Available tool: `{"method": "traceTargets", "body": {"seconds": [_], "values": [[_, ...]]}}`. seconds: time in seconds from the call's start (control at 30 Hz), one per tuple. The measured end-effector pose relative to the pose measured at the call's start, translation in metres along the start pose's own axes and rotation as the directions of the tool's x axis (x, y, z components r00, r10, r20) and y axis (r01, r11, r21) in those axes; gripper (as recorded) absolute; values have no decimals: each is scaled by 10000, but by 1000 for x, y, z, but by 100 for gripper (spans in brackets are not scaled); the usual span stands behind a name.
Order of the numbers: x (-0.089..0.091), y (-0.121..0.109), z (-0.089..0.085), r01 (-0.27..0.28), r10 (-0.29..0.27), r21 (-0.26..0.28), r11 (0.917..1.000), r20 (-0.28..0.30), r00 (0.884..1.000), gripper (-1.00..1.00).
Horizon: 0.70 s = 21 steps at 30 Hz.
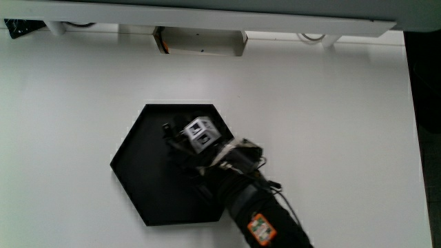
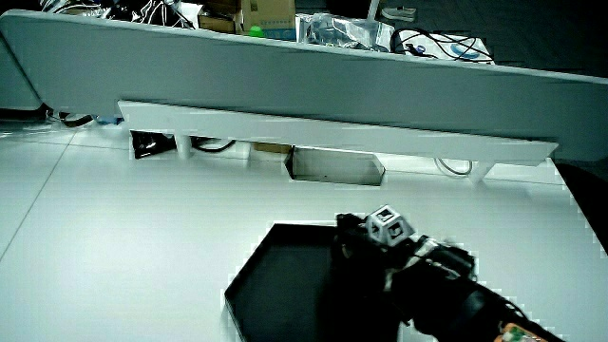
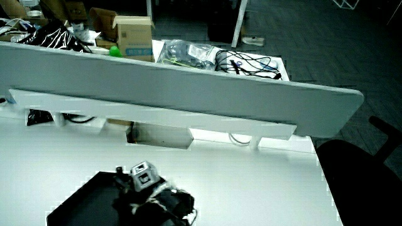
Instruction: Place black tape into plate
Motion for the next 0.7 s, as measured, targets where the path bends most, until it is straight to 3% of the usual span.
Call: {"method": "traceTargets", "body": {"seconds": [0.23,0.33,0.5,0.57,0.6,0.7], "values": [[-15,9,-20,483,-372,-841,9953,1286,9910,0],[-11,11,-14,612,-489,-930,9938,1288,9905,0],[-11,14,-17,531,-306,-1621,9853,1380,9900,0],[-10,14,-20,575,-325,-1820,9816,1373,9900,-17],[-10,14,-23,354,-130,-1832,9824,1224,9924,-25],[-7,12,-26,478,-282,-1801,9825,1095,9936,-50]]}}
